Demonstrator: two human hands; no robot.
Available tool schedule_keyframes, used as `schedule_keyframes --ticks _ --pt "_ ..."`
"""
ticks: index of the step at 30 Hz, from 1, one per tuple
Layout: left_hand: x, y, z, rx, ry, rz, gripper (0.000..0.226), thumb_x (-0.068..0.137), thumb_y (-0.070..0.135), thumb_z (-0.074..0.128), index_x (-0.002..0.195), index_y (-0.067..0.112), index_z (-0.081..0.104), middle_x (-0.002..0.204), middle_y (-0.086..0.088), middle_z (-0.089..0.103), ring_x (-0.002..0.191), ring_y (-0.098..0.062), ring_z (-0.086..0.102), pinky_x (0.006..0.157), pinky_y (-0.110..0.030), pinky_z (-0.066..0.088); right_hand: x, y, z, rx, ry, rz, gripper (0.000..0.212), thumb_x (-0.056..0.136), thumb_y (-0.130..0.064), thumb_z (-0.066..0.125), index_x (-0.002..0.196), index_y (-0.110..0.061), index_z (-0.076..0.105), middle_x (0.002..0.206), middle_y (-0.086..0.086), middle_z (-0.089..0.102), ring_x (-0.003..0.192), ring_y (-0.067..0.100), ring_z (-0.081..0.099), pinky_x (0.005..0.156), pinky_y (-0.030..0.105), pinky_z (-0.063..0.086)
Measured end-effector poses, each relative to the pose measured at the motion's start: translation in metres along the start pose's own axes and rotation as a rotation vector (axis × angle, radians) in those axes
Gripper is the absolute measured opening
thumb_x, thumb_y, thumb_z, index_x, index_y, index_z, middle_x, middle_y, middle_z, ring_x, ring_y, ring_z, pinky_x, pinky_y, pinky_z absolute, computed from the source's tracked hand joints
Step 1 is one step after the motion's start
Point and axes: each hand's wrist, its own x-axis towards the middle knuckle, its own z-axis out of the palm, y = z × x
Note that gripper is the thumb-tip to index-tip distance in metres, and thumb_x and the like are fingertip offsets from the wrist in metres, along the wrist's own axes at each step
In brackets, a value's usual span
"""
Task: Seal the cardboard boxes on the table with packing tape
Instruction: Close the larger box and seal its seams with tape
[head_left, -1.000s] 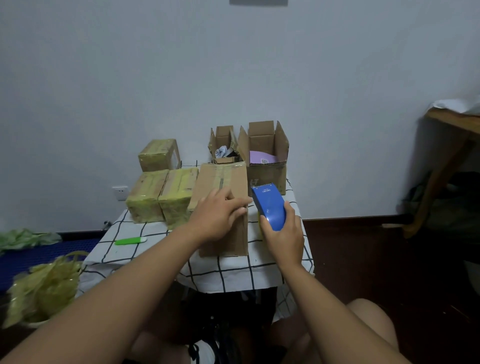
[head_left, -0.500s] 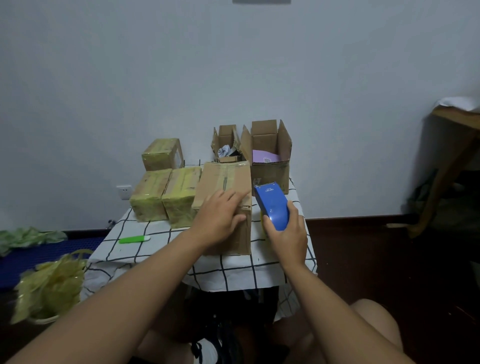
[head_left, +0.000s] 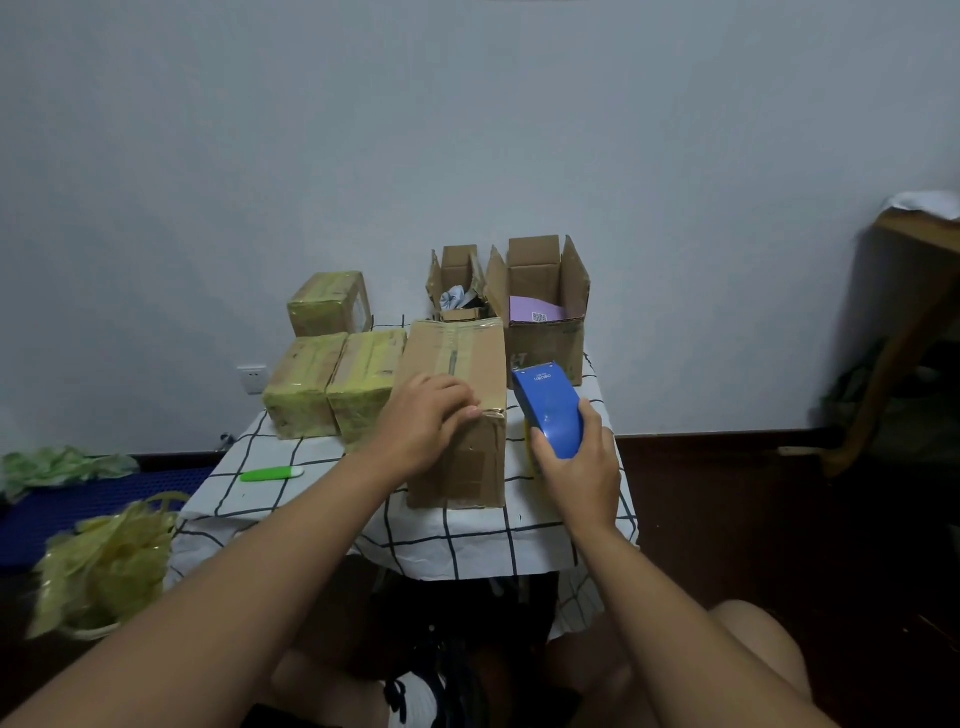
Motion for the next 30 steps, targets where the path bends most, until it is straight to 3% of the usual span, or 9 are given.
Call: schedule_keyframes --ticks 6,14,24,27,30 --pt "-0.003 -0.005 0.000 0.041 0.030 0.061 0.028 0.096 0.036 0.058 0.117 0.022 0.069 0.116 0.005 0.068 0.105 -0.016 0.056 0.079 -0.028 0.040 0.001 0.000 0.001 -0.006 0.004 -0.002 0.072 0.088 -0.049 0.066 0.149 -0.029 0.035 0.121 0.000 0.051 0.098 0.015 0.051 0.077 0.032 0.048" --pt "-0.010 0.003 0.011 0.183 0.109 0.133 0.036 0.098 0.040 0.041 0.101 0.016 0.067 0.098 -0.001 0.068 0.086 -0.023 0.062 0.070 -0.037 0.051 -0.001 -0.002 0.000 0.010 0.001 0.001 0.072 0.087 -0.049 0.067 0.148 -0.029 0.035 0.123 -0.001 0.051 0.101 0.018 0.054 0.082 0.037 0.053" --pt "-0.002 0.006 0.009 0.153 0.082 0.137 0.022 0.095 0.032 0.060 0.110 0.018 0.066 0.104 0.001 0.068 0.093 -0.022 0.060 0.074 -0.037 0.050 -0.001 -0.002 0.001 0.002 -0.001 -0.005 0.072 0.088 -0.049 0.067 0.149 -0.027 0.036 0.122 0.001 0.051 0.099 0.017 0.052 0.078 0.032 0.047" --pt "-0.001 0.006 0.012 0.082 0.086 0.055 0.032 0.093 0.038 0.062 0.118 0.018 0.064 0.114 0.000 0.067 0.100 -0.022 0.061 0.078 -0.038 0.052 -0.001 -0.001 0.001 0.009 -0.002 -0.006 0.071 0.088 -0.048 0.067 0.149 -0.028 0.036 0.125 0.000 0.051 0.099 0.014 0.049 0.077 0.030 0.043" --pt "-0.006 0.000 0.010 0.017 0.090 0.012 0.034 0.092 0.040 0.064 0.118 0.019 0.067 0.137 -0.002 0.054 0.114 -0.020 0.055 0.087 -0.037 0.049 0.000 0.000 0.001 0.007 0.002 -0.009 0.071 0.088 -0.047 0.067 0.149 -0.027 0.036 0.128 0.001 0.051 0.104 0.018 0.052 0.078 0.030 0.043"
